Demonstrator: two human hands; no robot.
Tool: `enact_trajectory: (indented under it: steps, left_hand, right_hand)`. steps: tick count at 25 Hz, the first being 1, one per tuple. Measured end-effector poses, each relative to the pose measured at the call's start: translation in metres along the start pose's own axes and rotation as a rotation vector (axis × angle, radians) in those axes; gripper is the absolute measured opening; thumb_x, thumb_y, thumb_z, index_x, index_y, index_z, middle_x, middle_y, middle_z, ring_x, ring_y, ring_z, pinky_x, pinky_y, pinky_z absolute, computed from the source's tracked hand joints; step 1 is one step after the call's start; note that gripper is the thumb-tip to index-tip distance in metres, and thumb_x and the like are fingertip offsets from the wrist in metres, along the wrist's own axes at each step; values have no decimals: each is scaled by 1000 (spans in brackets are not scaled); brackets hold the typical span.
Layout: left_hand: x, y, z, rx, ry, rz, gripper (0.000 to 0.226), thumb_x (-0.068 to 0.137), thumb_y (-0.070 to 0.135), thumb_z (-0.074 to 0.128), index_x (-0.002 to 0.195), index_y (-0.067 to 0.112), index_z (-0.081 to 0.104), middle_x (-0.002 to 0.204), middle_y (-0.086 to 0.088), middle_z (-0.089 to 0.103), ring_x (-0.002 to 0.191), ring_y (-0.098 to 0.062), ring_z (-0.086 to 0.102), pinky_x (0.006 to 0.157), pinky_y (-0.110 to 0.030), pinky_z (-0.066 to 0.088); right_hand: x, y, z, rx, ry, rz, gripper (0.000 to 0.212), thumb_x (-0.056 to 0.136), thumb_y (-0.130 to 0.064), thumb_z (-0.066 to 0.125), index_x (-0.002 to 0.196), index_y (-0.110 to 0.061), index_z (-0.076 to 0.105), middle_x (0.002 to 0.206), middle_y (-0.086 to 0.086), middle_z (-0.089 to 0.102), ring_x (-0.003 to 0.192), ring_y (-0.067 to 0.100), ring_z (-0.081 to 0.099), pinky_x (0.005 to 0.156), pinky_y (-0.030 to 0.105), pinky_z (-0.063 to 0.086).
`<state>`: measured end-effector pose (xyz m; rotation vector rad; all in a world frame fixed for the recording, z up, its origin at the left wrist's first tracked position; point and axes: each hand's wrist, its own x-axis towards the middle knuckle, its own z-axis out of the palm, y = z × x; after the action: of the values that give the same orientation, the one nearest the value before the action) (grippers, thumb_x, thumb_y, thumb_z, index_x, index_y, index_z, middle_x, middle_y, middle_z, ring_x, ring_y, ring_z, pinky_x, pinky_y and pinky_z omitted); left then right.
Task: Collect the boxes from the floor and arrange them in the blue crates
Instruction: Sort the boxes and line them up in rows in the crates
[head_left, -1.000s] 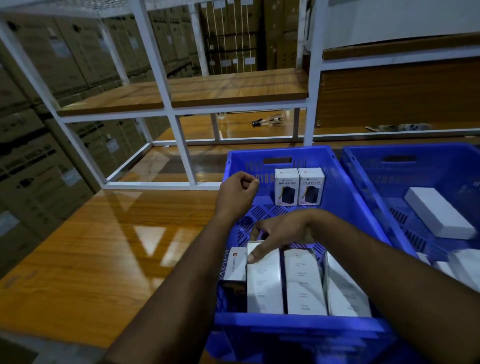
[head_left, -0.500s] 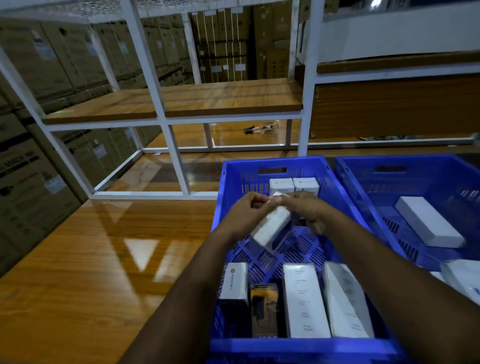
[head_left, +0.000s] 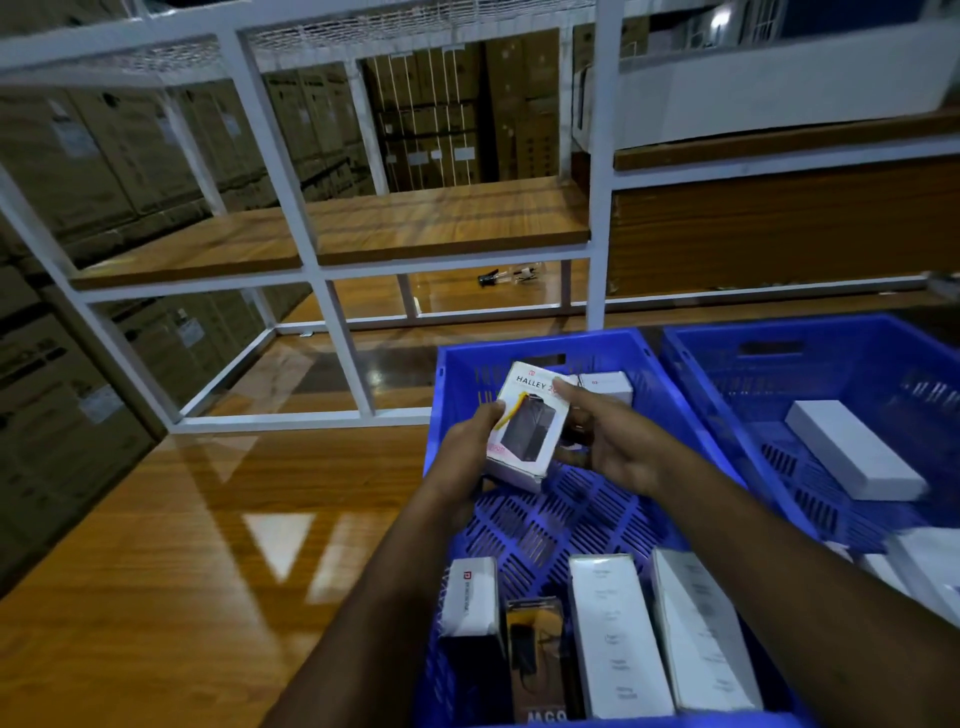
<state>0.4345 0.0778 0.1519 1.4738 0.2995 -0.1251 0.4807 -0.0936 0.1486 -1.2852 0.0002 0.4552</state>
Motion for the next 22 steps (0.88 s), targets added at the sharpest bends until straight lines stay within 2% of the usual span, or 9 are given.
enact_trajectory:
  steps: [3, 6, 7, 9, 12, 14, 16, 19, 22]
  left_hand:
    - [-2, -2, 2, 14, 5, -5, 26, 102, 35, 51, 96, 18, 70, 78, -4, 77, 63, -15, 69, 57, -25, 50]
    - [6, -10, -1, 113, 75, 113, 26, 100, 21, 59, 125, 15, 57, 119, -9, 69, 95, -21, 70, 77, -37, 60]
    - [7, -11, -1, 149, 100, 162, 30, 99, 15, 60, 128, 13, 54, 125, -10, 64, 98, -20, 68, 79, -38, 60]
    - [6, -10, 0, 198, 158, 213, 29, 99, 9, 56, 128, 10, 52, 123, -7, 62, 93, -11, 64, 71, -29, 58]
    - [4, -7, 2, 100, 150, 165, 27, 106, 32, 44, 116, 16, 64, 112, -5, 72, 93, -12, 67, 75, -32, 56]
    - [3, -4, 1, -54, 113, 63, 51, 103, 57, 31, 110, 24, 70, 100, -3, 77, 93, -20, 72, 78, -38, 59]
    - [6, -4, -1, -173, 62, 5, 69, 95, 72, 24, 116, 24, 70, 105, -8, 77, 99, -27, 73, 84, -47, 59]
    - [8, -4, -5, -262, -23, -24, 81, 90, 80, 20, 128, 25, 66, 118, -14, 73, 110, -34, 69, 98, -58, 52]
    - [10, -6, -8, -250, -57, -31, 81, 88, 82, 25, 130, 25, 64, 119, -15, 73, 112, -35, 69, 101, -61, 49]
  right_hand:
    - [0, 5, 8, -53, 90, -78, 37, 86, -39, 72, 112, -13, 68, 108, 10, 74, 100, 28, 69, 93, 48, 55]
    - [-2, 5, 14, -141, 185, -222, 42, 85, -40, 73, 116, -13, 63, 110, 8, 72, 97, 24, 70, 73, 33, 59]
    - [-2, 5, 15, -179, 201, -261, 43, 85, -44, 71, 116, -15, 63, 110, 7, 71, 97, 22, 70, 73, 31, 58]
    - [-3, 5, 18, -219, 203, -300, 44, 88, -53, 63, 115, -19, 63, 107, 4, 72, 97, 18, 69, 75, 31, 57]
    - [-4, 0, 21, -140, 228, -332, 40, 98, -47, 51, 116, -13, 63, 106, 8, 71, 98, 19, 69, 65, 26, 55]
    - [-4, -2, 20, -33, 213, -343, 39, 102, -38, 47, 115, -4, 63, 108, 16, 70, 102, 25, 68, 64, 25, 57]
    - [-7, -5, 21, 33, 186, -334, 39, 103, -35, 44, 110, -1, 64, 107, 19, 70, 101, 28, 69, 70, 30, 60]
    - [-9, -9, 24, 163, 109, -295, 39, 103, -34, 43, 107, -1, 64, 105, 21, 72, 96, 29, 71, 80, 36, 61]
    - [-10, -9, 24, 181, 58, -288, 38, 102, -34, 46, 111, -1, 64, 107, 20, 72, 99, 28, 70, 81, 34, 60]
